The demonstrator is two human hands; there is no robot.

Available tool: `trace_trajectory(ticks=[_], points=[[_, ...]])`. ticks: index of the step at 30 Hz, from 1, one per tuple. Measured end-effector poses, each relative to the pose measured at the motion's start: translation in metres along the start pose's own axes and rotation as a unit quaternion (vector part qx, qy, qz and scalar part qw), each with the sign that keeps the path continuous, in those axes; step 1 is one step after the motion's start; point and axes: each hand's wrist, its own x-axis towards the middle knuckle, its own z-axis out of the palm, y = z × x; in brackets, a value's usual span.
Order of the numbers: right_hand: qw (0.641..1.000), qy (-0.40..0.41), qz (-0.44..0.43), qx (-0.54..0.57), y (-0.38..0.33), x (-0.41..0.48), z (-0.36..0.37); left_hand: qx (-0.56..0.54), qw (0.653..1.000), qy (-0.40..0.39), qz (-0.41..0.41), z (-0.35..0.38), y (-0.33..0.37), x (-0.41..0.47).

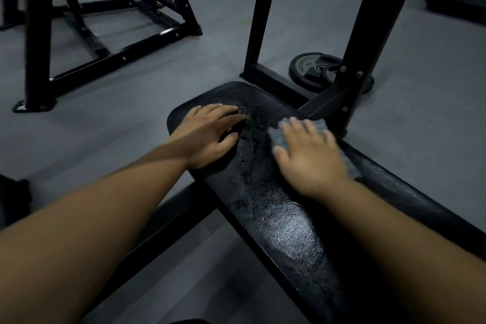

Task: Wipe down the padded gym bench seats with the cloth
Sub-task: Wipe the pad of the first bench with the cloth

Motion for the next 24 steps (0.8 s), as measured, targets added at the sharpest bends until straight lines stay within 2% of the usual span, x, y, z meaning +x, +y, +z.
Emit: trace_trajectory(ticks=[1, 3, 5, 6, 8, 10, 12, 14, 16, 17, 19, 21, 22, 24], points=[[0.999, -0.001, -0.039, 0.0, -0.02, -0.006, 0.005, -0.003, 1.0, 0.003, 0.003, 0.002, 0.0, -0.001], [0.983, -0.036, -0.176, 0.03, -0.044, -0.045, 0.005, -0.009, 1.0, 0.004, 0.006, 0.002, -0.001, -0.002], [0.972, -0.067, -0.221, 0.048, -0.027, -0.063, -0.005, -0.012, 1.0, 0.01, 0.005, 0.003, -0.004, -0.003], [0.976, -0.057, -0.205, 0.036, -0.012, -0.051, -0.005, -0.013, 1.0, 0.014, 0.005, 0.004, -0.005, -0.002], [0.994, -0.025, -0.108, 0.013, 0.011, -0.002, -0.006, -0.013, 1.0, 0.021, 0.005, 0.005, -0.005, -0.001], [1.0, -0.009, -0.013, 0.011, -0.001, 0.038, -0.004, -0.017, 1.0, 0.025, 0.006, 0.005, -0.005, 0.001], [0.999, -0.001, -0.038, 0.004, -0.028, 0.038, 0.004, -0.02, 0.999, 0.028, 0.008, 0.004, -0.006, 0.001], [0.986, -0.03, -0.161, 0.017, -0.038, 0.0, 0.003, -0.023, 0.999, 0.03, 0.012, 0.005, -0.007, 0.001], [0.976, -0.071, -0.203, 0.033, -0.015, -0.025, -0.004, -0.022, 0.999, 0.035, 0.013, 0.006, -0.006, 0.001], [0.98, -0.063, -0.188, 0.028, 0.001, -0.017, -0.005, -0.02, 0.999, 0.039, 0.012, 0.006, -0.006, 0.001], [0.995, -0.029, -0.097, 0.008, 0.018, 0.023, -0.005, -0.018, 0.999, 0.044, 0.009, 0.007, -0.006, 0.003], [1.0, -0.013, -0.008, 0.006, -0.001, 0.053, -0.003, -0.021, 0.999, 0.043, 0.01, 0.007, -0.007, 0.003], [1.0, -0.006, -0.012, 0.005, -0.016, 0.053, 0.001, -0.023, 0.999, 0.042, 0.011, 0.008, -0.008, 0.003], [0.992, -0.024, -0.123, 0.007, -0.034, 0.02, 0.004, -0.029, 0.999, 0.044, 0.012, 0.008, -0.009, 0.002]])
